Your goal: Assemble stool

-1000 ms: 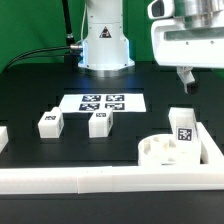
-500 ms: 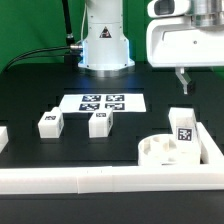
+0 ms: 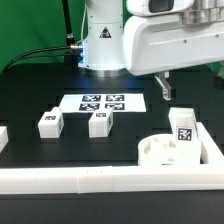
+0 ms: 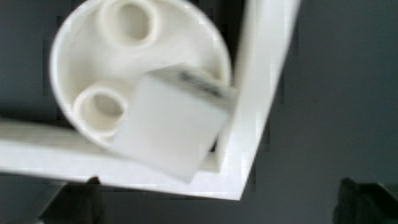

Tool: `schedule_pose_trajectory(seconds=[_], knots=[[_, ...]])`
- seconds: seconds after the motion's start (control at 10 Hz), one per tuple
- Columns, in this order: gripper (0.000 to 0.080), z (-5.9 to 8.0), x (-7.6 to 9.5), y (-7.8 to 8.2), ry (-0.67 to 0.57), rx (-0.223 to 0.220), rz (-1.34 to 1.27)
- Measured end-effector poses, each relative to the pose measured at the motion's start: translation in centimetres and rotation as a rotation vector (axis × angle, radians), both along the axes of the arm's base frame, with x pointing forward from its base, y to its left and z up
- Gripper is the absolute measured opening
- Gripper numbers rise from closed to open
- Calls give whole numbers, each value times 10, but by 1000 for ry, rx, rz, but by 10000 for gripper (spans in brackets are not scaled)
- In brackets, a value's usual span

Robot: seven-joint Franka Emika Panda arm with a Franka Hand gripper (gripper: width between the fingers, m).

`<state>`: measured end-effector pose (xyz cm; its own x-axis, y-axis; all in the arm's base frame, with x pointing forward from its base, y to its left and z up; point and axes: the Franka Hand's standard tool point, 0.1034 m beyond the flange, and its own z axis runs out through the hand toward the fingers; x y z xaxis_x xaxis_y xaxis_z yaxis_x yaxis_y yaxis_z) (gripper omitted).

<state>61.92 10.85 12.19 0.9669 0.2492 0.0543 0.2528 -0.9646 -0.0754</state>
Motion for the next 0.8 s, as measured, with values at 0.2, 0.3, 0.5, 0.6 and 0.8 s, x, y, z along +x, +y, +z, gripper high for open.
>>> schedule_pose_trajectory(seconds=[0.2,0.3,0.5,0.6,0.8], knots=[[649,-1,-1,2,-8,-3,102],[649,-1,-1,1,-12,-5,155],[649,-3,5,3,-9,-45,387],[649,-10,15,8,-16,-53,511],[649,-14,19,6,-10,-56,663]])
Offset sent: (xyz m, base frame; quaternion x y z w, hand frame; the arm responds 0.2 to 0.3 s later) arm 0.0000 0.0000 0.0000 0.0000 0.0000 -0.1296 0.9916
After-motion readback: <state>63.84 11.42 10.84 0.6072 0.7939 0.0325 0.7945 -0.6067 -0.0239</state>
